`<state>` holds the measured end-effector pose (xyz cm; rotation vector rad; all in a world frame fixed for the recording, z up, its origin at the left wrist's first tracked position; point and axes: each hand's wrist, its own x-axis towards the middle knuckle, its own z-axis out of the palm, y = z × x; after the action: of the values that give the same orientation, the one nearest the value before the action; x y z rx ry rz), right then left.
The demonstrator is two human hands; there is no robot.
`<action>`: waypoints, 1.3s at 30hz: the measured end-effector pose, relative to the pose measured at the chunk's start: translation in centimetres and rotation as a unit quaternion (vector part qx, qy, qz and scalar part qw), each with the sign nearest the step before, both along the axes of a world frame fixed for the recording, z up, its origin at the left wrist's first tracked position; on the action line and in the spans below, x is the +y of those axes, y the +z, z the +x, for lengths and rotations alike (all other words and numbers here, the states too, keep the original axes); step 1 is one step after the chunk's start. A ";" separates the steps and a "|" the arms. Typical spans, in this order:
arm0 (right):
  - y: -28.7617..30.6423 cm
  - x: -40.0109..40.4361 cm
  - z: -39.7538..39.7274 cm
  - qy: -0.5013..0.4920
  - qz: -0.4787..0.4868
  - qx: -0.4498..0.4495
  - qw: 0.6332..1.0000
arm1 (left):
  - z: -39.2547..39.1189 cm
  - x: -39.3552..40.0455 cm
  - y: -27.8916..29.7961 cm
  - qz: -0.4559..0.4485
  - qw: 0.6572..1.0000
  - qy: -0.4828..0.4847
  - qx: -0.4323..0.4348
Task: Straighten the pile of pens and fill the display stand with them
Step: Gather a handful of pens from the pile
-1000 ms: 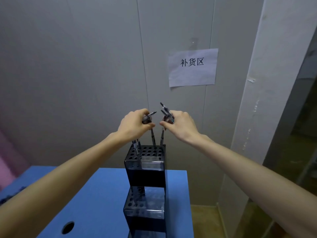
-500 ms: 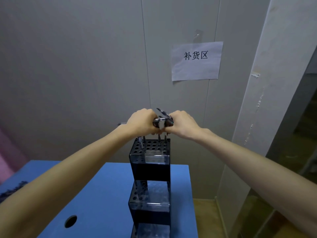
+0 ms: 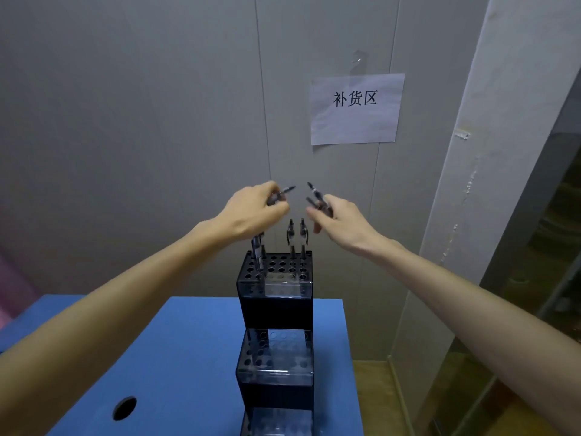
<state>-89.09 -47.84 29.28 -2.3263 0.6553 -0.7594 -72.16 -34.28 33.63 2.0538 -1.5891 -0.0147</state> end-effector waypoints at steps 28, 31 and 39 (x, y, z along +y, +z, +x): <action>0.5 1.4 -0.4 -0.023 -0.069 -0.086 0.994 | -1.3 1.2 -0.8 -0.163 0.967 -0.026 0.193; 0.5 1.1 -0.5 -0.010 -0.065 -0.063 0.996 | -1.6 1.3 -1.0 -0.155 0.962 -0.041 0.222; 1.3 0.7 -0.8 -0.004 -0.072 -0.028 0.997 | -1.5 1.4 -1.6 -0.161 0.964 -0.011 0.209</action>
<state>-89.87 -47.11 30.58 -2.4232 0.6026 -0.8976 -73.62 -32.83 32.07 1.6492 -1.2588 -0.1764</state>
